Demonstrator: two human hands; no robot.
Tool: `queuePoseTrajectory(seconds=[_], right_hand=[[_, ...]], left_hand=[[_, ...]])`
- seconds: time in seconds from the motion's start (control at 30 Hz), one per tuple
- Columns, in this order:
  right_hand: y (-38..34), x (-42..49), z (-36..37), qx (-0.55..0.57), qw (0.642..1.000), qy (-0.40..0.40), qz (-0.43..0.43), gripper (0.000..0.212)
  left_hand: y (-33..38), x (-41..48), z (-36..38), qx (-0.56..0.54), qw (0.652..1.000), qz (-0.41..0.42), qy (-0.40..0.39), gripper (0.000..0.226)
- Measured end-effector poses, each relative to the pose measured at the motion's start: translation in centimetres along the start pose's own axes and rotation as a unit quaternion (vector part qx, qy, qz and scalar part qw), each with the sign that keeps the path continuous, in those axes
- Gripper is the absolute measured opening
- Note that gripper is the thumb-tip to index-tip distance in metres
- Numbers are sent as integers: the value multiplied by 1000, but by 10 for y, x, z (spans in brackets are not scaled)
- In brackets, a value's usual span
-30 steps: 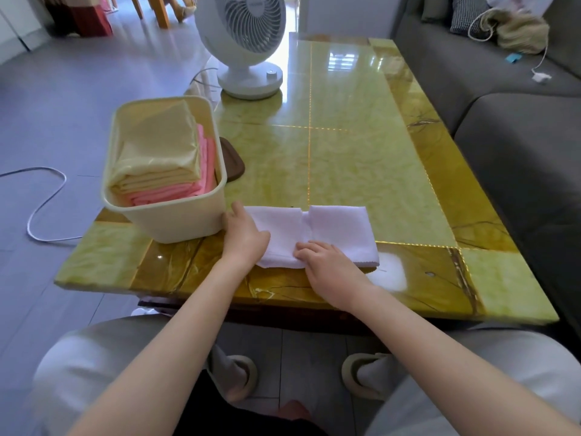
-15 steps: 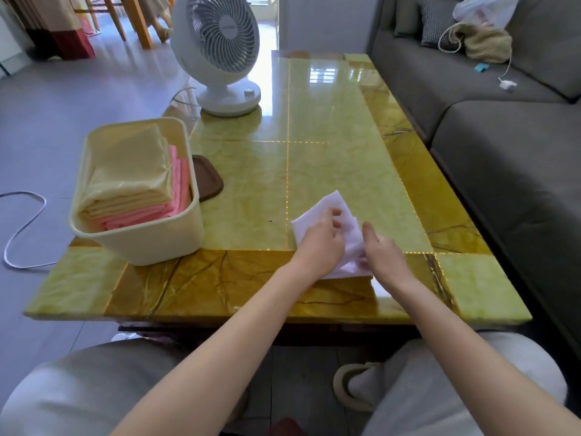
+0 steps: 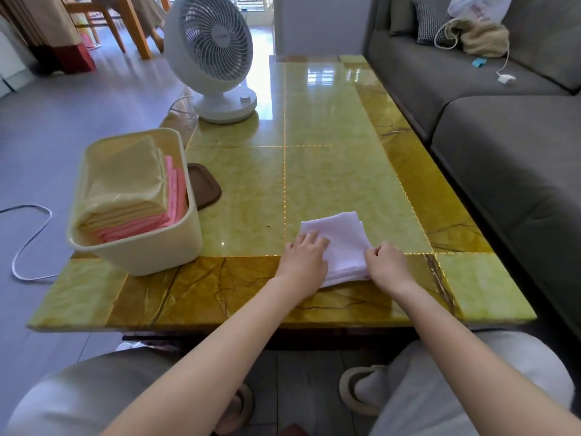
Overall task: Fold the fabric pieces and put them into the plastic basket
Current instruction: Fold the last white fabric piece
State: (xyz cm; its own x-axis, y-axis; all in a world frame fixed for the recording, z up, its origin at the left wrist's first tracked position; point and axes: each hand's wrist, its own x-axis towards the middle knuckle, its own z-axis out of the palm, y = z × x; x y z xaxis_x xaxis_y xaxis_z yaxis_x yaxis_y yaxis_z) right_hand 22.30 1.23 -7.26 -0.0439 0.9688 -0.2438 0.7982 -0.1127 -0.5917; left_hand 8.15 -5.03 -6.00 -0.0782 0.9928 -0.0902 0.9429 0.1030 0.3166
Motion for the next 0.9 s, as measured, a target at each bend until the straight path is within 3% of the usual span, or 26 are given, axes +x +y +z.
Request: queuePoseTrajectory(seconds=[0.1,0.17,0.23,0.3,0.37,0.47,0.57,0.7,0.9], right_hand=[[-6,1,-2,-35,999,18,32,20],[-10,1,-4,2,999,16,46,40],[-16,0,-8,47,997,-34,54,50],[-22,-1,-13,47,994,-87,43,39],[-33,-4,-20,22,995,-96,12,17],[-68,-8,-34,-72,994,-67,-51,11],[-122,-21,-43,-119,983,2,-139,31],[-199,-49,-41,-27,957,90,-275,28],[-294,-88,-12,118,906,81,-399,34]], left_hand=[[0,0,5,23,999,8,-21,46],[1,0,8,38,999,10,-15,46],[1,0,9,51,999,14,-15,47],[-1,-2,7,43,998,22,-31,47],[-6,-6,-1,30,999,14,-37,42],[-22,-13,-32,61,997,-22,38,35],[-44,-24,-84,122,981,-26,146,34],[-91,-47,-148,172,949,-77,251,34],[-180,-87,-182,112,926,-266,244,43]])
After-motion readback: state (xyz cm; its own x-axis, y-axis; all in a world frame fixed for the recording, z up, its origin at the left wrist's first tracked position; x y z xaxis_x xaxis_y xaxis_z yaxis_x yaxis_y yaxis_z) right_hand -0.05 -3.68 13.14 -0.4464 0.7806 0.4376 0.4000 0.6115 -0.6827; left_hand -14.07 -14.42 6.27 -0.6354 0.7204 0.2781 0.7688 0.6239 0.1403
